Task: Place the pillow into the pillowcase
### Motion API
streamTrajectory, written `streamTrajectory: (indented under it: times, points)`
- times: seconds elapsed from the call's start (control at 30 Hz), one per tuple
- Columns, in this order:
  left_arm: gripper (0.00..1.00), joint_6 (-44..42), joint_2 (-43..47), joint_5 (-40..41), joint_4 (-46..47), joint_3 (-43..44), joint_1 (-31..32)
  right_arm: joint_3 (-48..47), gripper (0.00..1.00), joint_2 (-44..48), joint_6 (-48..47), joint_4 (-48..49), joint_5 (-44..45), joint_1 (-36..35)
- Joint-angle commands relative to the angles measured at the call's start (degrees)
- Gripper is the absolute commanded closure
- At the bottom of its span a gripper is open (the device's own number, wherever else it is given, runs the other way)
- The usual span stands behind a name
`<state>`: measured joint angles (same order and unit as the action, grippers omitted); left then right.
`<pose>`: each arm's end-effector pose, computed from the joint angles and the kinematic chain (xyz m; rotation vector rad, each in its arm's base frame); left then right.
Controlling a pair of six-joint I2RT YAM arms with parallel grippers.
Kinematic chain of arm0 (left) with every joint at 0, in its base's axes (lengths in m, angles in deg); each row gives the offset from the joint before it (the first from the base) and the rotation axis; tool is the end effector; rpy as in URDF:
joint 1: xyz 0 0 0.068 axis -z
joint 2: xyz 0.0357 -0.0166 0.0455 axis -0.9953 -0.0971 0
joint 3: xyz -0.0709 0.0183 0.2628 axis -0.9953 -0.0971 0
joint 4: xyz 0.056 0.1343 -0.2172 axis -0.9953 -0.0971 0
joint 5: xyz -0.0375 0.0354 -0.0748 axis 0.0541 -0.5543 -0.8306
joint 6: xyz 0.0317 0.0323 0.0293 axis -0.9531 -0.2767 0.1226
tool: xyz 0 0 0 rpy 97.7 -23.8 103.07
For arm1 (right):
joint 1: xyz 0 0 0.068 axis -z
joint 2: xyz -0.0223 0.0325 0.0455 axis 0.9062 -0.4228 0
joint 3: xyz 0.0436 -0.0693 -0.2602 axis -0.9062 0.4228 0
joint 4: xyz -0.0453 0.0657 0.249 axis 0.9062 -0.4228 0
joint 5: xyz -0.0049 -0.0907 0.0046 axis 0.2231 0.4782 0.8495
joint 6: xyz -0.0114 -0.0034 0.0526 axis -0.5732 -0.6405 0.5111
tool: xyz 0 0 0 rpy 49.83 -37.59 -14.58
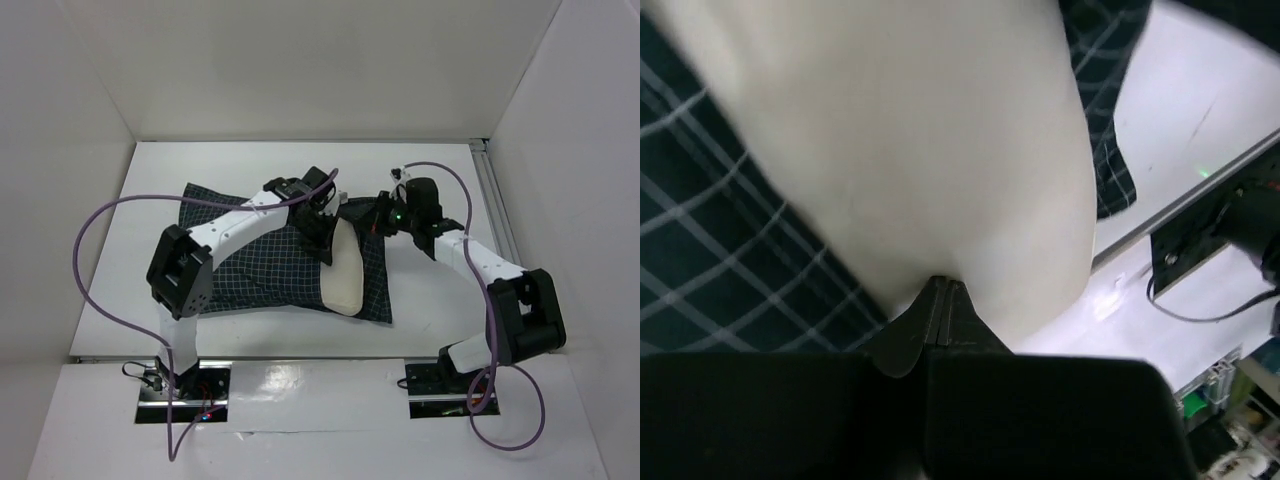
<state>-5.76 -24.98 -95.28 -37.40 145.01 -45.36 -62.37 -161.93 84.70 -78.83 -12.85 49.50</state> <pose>0.3102 -0.2659 0.2635 0.4010 2.8050 -0.7392 0.2959 0.0990 0.2403 -0.0041 2.1893 0.9757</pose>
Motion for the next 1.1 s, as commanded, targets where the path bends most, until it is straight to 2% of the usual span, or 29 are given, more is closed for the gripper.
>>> streamTrajectory:
  times: [0.0,0.13,0.27,0.37,0.4,0.43,0.5,0.53,0.57,0.6,0.63,0.7,0.77,0.8,0.83,0.87,0.93,1.07]
  points:
    - [1.00,3.33,-3.94,-0.90,6.71,0.99,-1.44,-3.76,1.00,-0.14,-3.18,-1.94,-0.53,-0.95]
    - [1.00,4.04,-6.68,0.33,7.86,4.32,-3.82,-3.76,1.00,0.39,-5.55,-5.11,2.88,-1.47]
    - [1.00,5.27,-8.08,3.06,9.00,7.85,-6.89,-4.99,1.00,-3.64,-6.09,-5.29,6.41,-1.48]
    - [1.00,5.27,-8.79,2.44,7.78,12.49,-7.95,-9.89,0.99,-8.65,-6.70,-7.83,7.99,-1.48]
    - [1.00,5.27,-8.79,2.44,6.90,13.30,-7.96,-11.31,0.91,-9.62,-6.70,-9.50,8.95,-1.48]
    - [1.00,3.97,-7.31,3.23,6.28,13.30,-7.96,-12.11,0.67,-9.63,-7.31,-11.69,9.49,-1.48]
    - [0.82,2.73,-5.11,4.02,4.70,12.69,-7.17,-12.11,0.50,-6.32,-7.32,-12.24,13.34,-1.48]
    - [0.72,1.51,-4.23,5.68,3.48,12.69,-6.64,-11.24,0.38,-4.63,-6.62,-12.24,14.66,-1.48]
    - [0.63,0.97,-2.82,6.74,1.98,12.69,-5.94,-10.63,0.19,-2.88,-5.74,-13.02,17.46,-1.48]
    - [0.53,0.97,-2.29,7.88,-1.08,11.90,-5.06,-9.40,0.15,-1.21,-5.13,-13.03,18.71,-1.48]
    - [0.32,0.27,-1.76,10.15,-2.32,11.38,-2.71,-8.61,0.12,1.94,-4.60,-13.99,19.76,-1.48]
    - [0.17,0.26,0.16,12.19,-4.00,9.01,0.11,-5.55,0.09,5.12,-2.05,-15.84,22.83,-1.48]
    - [0.02,0.26,1.40,16.66,-4.01,7.25,5.82,-2.99,0.09,9.78,1.20,-17.59,24.69,-0.95]
    - [0.02,0.26,1.41,20.42,-4.53,6.11,9.67,-0.45,0.09,12.67,2.08,-18.29,25.91,-0.95]
    - [0.00,0.87,1.41,20.46,-4.53,6.10,11.45,0.62,0.09,13.91,2.96,-19.09,25.93,-0.95]
    - [0.00,2.27,1.41,24.72,-5.93,6.10,12.95,1.67,0.08,15.15,4.18,-20.57,26.45,-0.95]
    - [0.00,3.16,0.62,27.48,-6.56,5.49,16.72,4.49,0.08,18.13,4.72,-22.07,26.98,-0.43]
    - [0.00,2.47,0.62,30.22,-2.17,2.94,19.20,6.95,0.08,20.61,6.65,-26.37,26.98,-0.42]
